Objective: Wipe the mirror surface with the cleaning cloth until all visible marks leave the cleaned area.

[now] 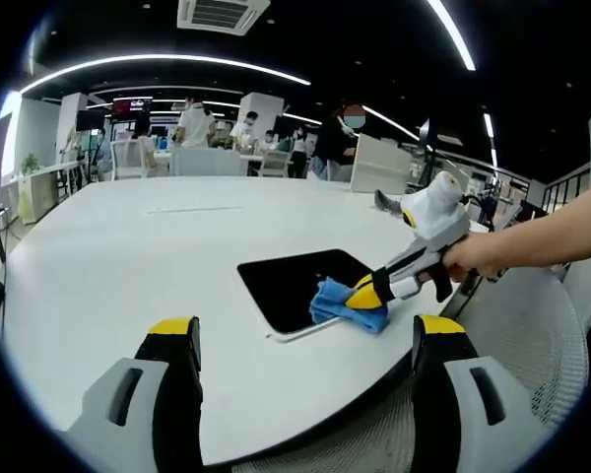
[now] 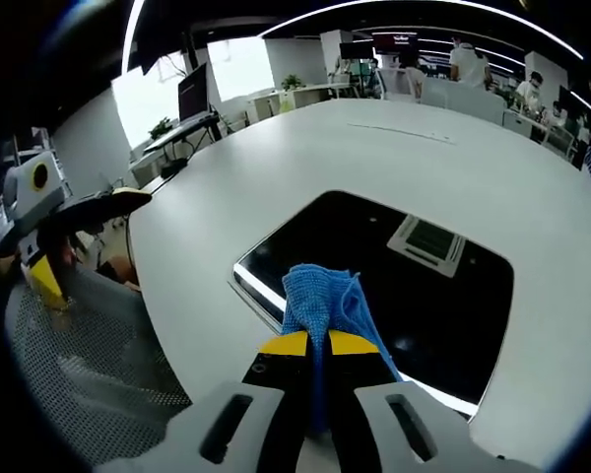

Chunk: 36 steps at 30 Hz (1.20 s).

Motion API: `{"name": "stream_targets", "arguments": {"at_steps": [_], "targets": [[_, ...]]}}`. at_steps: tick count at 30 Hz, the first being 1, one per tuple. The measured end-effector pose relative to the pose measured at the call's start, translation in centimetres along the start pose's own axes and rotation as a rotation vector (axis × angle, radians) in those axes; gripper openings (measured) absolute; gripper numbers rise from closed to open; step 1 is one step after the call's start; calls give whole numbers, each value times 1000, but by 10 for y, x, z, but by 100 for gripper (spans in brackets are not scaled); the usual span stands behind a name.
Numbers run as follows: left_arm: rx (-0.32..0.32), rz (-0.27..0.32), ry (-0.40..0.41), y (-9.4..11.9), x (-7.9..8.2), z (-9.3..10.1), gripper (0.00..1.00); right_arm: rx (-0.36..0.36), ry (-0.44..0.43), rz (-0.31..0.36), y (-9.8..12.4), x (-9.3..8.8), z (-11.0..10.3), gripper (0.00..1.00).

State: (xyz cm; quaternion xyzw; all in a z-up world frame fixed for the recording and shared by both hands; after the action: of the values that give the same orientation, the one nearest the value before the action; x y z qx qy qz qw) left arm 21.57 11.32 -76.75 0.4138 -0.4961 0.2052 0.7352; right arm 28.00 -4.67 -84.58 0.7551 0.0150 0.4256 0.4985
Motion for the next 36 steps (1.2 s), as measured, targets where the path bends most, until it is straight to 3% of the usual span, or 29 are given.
{"name": "stream_targets", "arguments": {"at_steps": [15,23,36], "targets": [[-5,-1,-1,-1,1,1,87,3,14,18,-2,2,3,0],[-6,-7,0,-2,-1,1,87,-11,-25,43,-9,14,15,0],[-2,-8,1,-2,-1,0,87,-61,-8,24,-24,38,38,0]]}}
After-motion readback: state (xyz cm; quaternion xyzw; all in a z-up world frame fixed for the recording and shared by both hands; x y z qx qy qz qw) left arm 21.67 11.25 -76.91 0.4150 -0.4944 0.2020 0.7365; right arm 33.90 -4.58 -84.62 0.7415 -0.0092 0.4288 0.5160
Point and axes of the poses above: the point that each gripper's makers call its tool centre point, and the gripper's own axes: y roughly backward along the fingers, z roughly to its right, x roughly out of its top, the point moved 3 cm from there along y, roughly backward along the fingers, and after that the axes turned 6 degrees about -z, right-handed, at the moved point
